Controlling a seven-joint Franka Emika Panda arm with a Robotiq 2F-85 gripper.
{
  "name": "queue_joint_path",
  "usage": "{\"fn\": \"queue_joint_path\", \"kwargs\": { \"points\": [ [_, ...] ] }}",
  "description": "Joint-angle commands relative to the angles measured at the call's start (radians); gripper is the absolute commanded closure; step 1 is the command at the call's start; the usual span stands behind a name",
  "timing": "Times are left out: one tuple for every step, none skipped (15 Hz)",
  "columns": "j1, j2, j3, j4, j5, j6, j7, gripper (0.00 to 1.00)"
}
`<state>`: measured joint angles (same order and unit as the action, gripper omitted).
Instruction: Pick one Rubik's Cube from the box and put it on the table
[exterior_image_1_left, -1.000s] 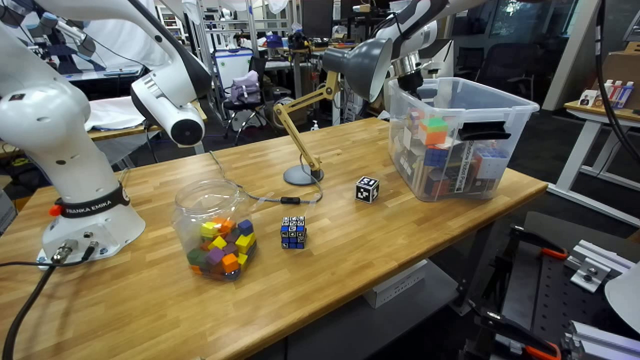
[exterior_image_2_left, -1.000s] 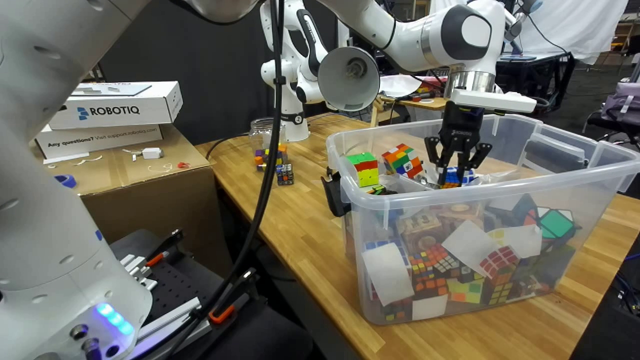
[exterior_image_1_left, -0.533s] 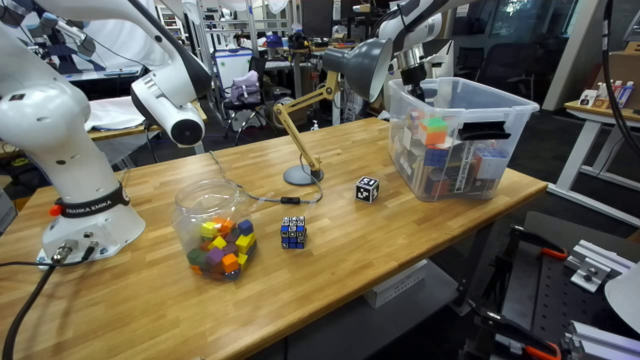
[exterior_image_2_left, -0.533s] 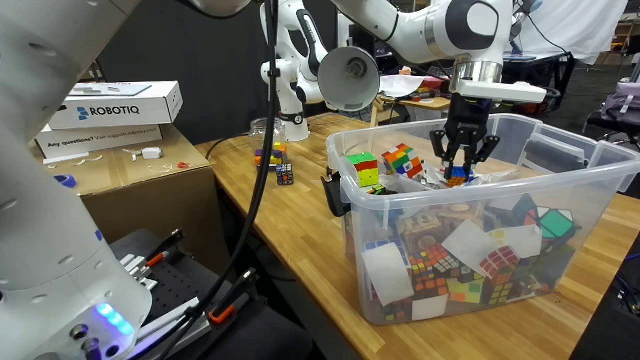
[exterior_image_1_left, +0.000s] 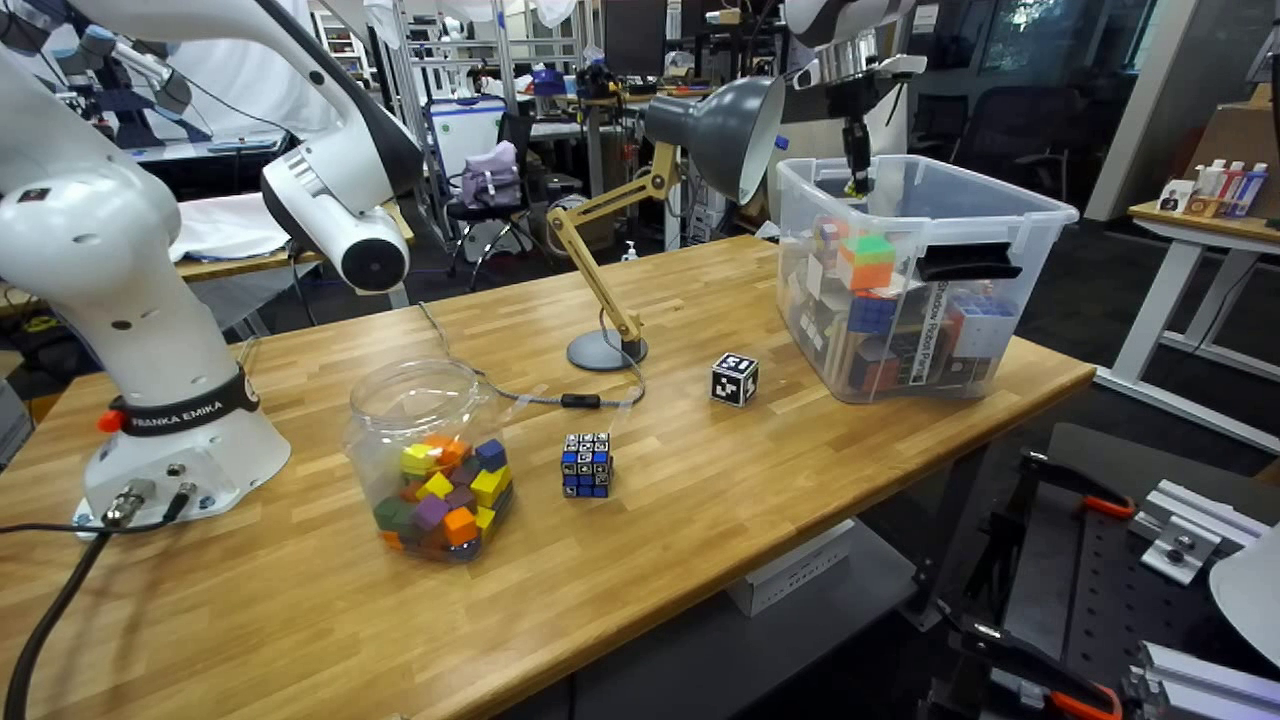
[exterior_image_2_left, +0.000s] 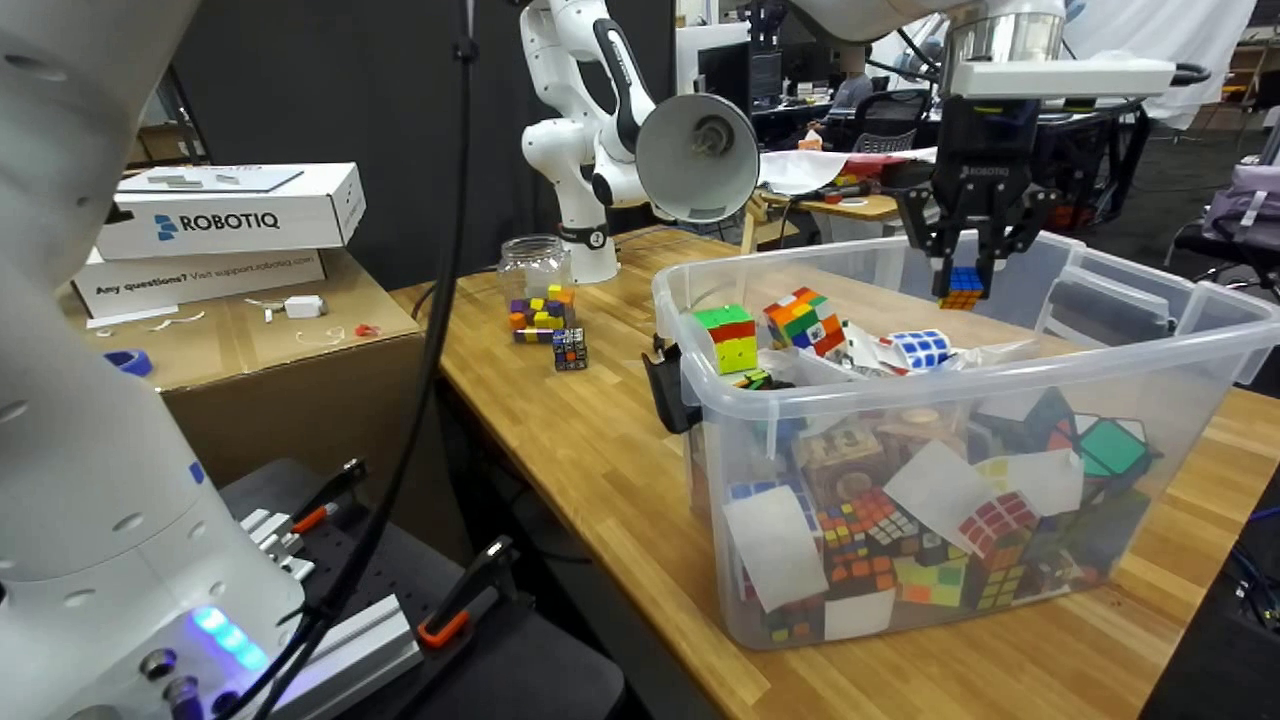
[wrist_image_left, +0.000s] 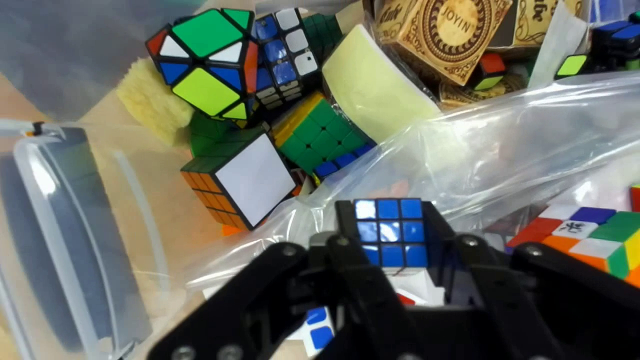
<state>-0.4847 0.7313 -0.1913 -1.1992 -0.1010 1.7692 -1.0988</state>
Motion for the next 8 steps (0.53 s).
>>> {"fn": "queue_joint_path", "kwargs": {
  "points": [
    [0.001,-0.126,0.000,-0.137,0.007,0.069,0.007,0.92],
    [0.003,-0.163,0.000,-0.173,0.004,0.080,0.004,0.92],
    [0.005,-0.195,-0.001,-0.204,0.000,0.091,0.004,0.92],
    [0.007,-0.233,-0.001,-0.244,-0.006,0.105,0.000,0.92],
    [0.011,-0.271,-0.003,-0.289,-0.016,0.122,-0.002,0.92],
    [0.017,-0.310,-0.007,-0.340,-0.035,0.141,-0.003,0.92],
    [0.020,-0.344,-0.007,-0.383,-0.050,0.153,-0.004,0.92],
    [0.023,-0.379,-0.007,-0.435,-0.068,0.170,-0.005,0.92]
  ]
}}
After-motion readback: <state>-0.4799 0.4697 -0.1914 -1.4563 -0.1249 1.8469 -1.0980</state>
